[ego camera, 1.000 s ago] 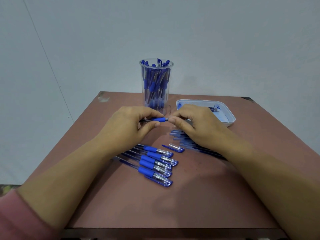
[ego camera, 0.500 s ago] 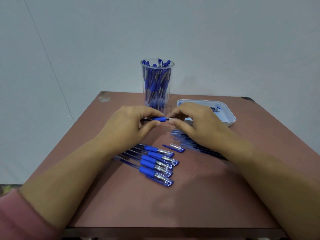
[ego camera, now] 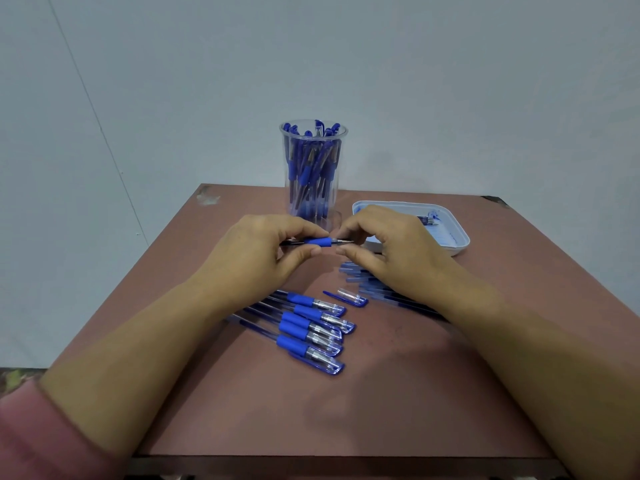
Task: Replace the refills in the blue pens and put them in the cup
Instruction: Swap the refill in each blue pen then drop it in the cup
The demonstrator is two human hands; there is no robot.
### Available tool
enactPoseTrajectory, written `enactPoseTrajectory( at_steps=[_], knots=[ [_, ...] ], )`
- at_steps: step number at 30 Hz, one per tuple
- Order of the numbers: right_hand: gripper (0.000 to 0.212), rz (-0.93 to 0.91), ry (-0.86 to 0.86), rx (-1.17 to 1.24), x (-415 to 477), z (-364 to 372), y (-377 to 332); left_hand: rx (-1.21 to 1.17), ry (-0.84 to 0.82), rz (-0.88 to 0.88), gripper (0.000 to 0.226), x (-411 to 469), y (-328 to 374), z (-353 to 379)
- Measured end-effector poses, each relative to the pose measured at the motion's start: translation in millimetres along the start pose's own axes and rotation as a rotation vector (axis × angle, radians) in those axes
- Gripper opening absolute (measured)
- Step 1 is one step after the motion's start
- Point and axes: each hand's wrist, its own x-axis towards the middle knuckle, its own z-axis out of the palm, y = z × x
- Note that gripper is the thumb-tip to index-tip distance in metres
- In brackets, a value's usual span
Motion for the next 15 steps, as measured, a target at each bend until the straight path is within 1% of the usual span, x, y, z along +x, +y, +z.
enactPoseTrajectory(
  at_steps=[5,7,9,11,13,15],
  knots=[
    [0.012,0.028,-0.003,0.009,0.2,2.3,-2.5,0.011,-0.036,-0.01,0.021,0.5,-2.4,-0.3],
    [0.013,0.077,-0.018,0.041,0.2,2.3,-4.1,0.016,-0.057,-0.024,0.021,1.2,-4.4,-0.4],
    [0.018,0.138,-0.039,0.064,-0.6,-1.5,-6.4,0.029,-0.072,-0.053,0.02,2.3,-8.5,-1.4],
    [0.023,0.17,-0.088,0.014,-4.1,-8.7,-7.4,0.034,-0.067,-0.085,0.019,2.8,-12.8,-2.6],
    [0.021,0.161,-0.177,-0.09,-8.8,-15.5,-8.4,0.037,-0.062,-0.097,0.018,2.7,-15.2,-2.7],
    [0.022,0.168,-0.274,-0.133,-12.5,-18.6,-10.8,0.045,-0.067,-0.102,0.019,2.5,-15.0,-2.3]
  ],
)
